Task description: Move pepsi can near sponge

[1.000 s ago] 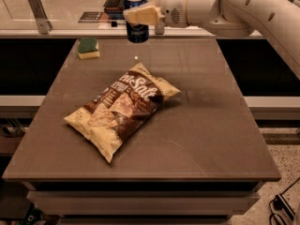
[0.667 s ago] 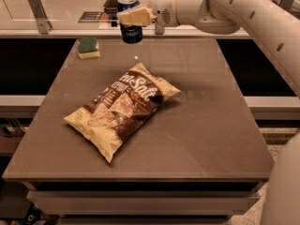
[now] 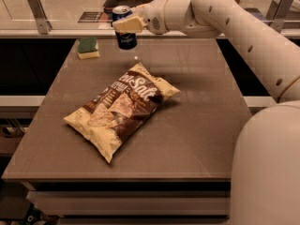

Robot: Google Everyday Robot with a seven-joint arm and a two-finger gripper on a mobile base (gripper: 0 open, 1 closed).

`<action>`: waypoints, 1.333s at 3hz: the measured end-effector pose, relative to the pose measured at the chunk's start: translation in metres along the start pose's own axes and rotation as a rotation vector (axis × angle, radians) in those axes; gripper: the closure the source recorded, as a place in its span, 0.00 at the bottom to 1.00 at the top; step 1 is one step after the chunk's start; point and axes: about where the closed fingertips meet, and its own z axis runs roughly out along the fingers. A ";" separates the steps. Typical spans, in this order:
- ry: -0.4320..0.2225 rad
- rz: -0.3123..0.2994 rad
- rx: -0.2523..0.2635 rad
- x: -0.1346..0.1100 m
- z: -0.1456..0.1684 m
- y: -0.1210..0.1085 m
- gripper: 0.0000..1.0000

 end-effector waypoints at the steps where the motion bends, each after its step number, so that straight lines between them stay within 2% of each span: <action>1: -0.021 0.012 -0.033 0.010 0.028 0.002 1.00; 3: -0.058 0.059 -0.094 0.026 0.067 0.006 1.00; 4: -0.040 0.063 -0.098 0.036 0.079 0.006 1.00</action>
Offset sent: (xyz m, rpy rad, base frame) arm 0.0295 0.0553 -0.0415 0.1036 0.0454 0.0865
